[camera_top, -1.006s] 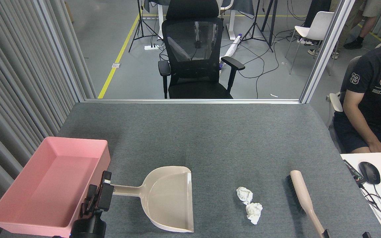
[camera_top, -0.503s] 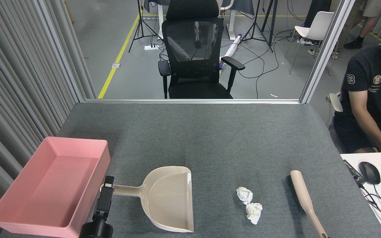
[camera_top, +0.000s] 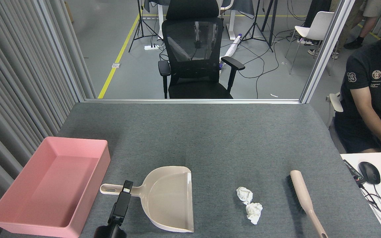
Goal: Sweep and dump garbage into bin
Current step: 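Grasp the beige-handled brush with the right gripper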
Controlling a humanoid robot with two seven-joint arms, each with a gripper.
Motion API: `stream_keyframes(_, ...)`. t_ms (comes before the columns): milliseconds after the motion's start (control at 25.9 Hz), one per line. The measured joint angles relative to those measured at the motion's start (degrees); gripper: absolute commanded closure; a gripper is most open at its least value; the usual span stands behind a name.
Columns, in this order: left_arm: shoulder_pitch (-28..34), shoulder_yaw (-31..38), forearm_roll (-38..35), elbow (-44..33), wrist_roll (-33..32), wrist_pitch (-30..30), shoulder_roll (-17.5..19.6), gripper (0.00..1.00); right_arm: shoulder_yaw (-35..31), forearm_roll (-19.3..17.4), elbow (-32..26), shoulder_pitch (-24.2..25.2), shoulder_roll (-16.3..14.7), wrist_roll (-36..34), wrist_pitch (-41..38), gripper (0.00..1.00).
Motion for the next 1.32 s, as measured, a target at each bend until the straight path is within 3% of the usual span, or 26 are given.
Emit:
stream_keyframes(348,0.3,-0.6,0.0,0.2,0.1,-1.5,0.1,0.01,2.2,0.6,3.9,-4.1,0.1,0.4,0.6,0.01)
stream_keyframes(851,0.4,-0.5,0.0,0.3,0.5,-2.4,0.1,0.01,5.9,3.8,5.1,-4.9,-0.3,0.7,3.6,0.01)
stream_keyframes(1315,0.4,-0.5,0.0,0.4,0.6,-2.7,0.1,0.01,7.2,4.3,6.6,-6.1,-0.3,1.0,4.8,0.01)
